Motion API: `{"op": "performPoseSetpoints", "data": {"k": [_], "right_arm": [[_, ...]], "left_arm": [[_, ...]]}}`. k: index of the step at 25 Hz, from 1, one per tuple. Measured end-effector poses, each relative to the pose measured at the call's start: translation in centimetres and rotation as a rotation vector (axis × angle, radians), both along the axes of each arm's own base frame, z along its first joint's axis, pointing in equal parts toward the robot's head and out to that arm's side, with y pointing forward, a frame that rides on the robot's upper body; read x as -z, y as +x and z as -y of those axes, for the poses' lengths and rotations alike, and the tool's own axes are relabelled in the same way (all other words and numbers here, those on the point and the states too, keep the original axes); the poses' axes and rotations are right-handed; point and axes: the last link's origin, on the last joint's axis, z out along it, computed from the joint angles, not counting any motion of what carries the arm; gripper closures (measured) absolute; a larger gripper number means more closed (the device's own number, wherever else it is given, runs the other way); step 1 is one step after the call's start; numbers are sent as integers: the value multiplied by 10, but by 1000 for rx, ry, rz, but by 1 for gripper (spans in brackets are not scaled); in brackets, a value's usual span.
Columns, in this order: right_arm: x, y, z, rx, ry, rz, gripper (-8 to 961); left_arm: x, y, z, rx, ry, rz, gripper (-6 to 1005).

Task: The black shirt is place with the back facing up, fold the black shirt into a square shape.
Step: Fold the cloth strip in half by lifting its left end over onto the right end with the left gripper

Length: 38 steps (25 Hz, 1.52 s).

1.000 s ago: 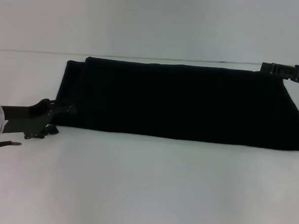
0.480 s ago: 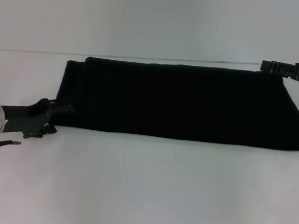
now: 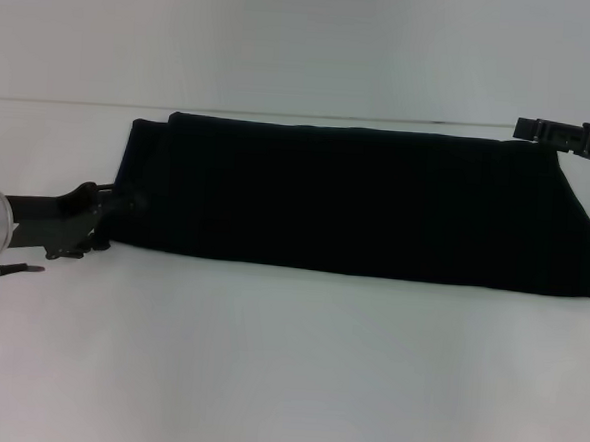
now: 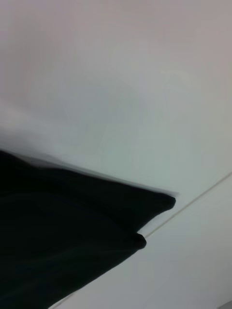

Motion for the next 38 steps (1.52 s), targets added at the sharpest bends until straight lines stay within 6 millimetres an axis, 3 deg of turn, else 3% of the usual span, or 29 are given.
{"op": "performPoseSetpoints", "data": {"k": [10, 38], "right_arm": [[-1, -1, -1, -2, 7, -9, 89], [-4, -2, -2, -1, 17, -20, 88]], "left_arm": [[-3, 3, -7, 16, 17, -25, 111], [7, 9, 0, 27, -49, 24, 111]]}}
